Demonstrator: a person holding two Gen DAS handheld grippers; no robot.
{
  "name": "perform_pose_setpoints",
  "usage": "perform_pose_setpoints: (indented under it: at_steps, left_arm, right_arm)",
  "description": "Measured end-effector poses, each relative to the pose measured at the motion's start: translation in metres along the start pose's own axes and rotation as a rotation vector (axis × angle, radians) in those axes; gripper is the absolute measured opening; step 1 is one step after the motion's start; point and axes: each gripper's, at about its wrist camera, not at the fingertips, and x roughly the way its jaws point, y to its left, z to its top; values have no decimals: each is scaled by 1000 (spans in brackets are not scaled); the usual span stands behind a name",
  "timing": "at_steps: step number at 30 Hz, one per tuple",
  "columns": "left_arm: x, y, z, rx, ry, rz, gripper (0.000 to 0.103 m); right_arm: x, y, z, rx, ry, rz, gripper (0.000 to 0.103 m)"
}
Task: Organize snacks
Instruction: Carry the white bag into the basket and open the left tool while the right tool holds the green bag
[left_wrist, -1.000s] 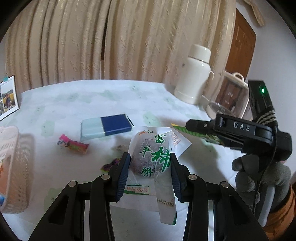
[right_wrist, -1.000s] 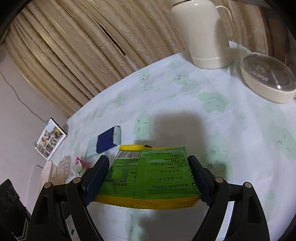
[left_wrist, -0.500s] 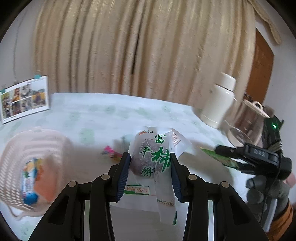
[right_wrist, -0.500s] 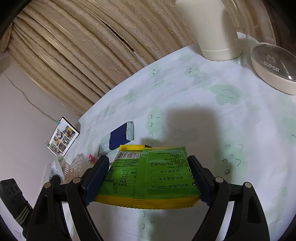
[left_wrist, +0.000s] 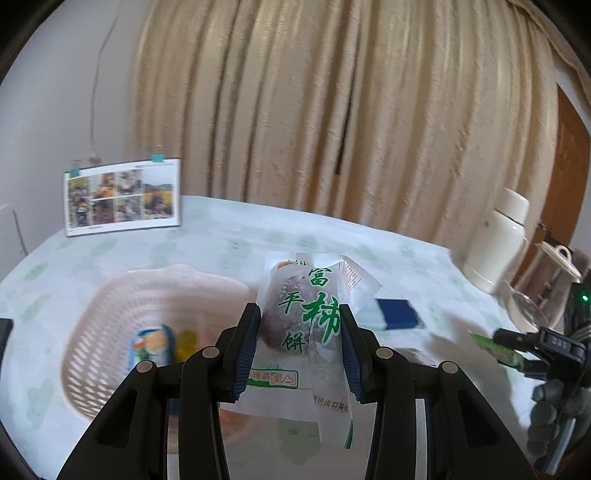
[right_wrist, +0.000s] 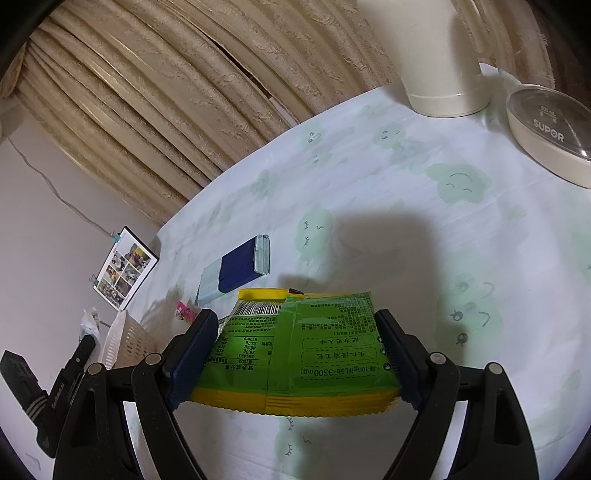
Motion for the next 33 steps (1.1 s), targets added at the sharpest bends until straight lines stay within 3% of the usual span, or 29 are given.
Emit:
perform_pose_setpoints:
  at_steps: [15, 26, 33]
  left_arm:
    - [-3, 64, -1, -109, -24, 174, 45]
    - [-5, 81, -6, -165, -40, 234, 50]
    - [-13, 91, -10, -199, -99, 324, 51]
  right_arm:
    - [4, 3, -3, -11, 11, -8, 84]
    - [8, 5, -5, -22, 17, -7, 84]
    - [13, 10, -9, -40, 25, -1, 84]
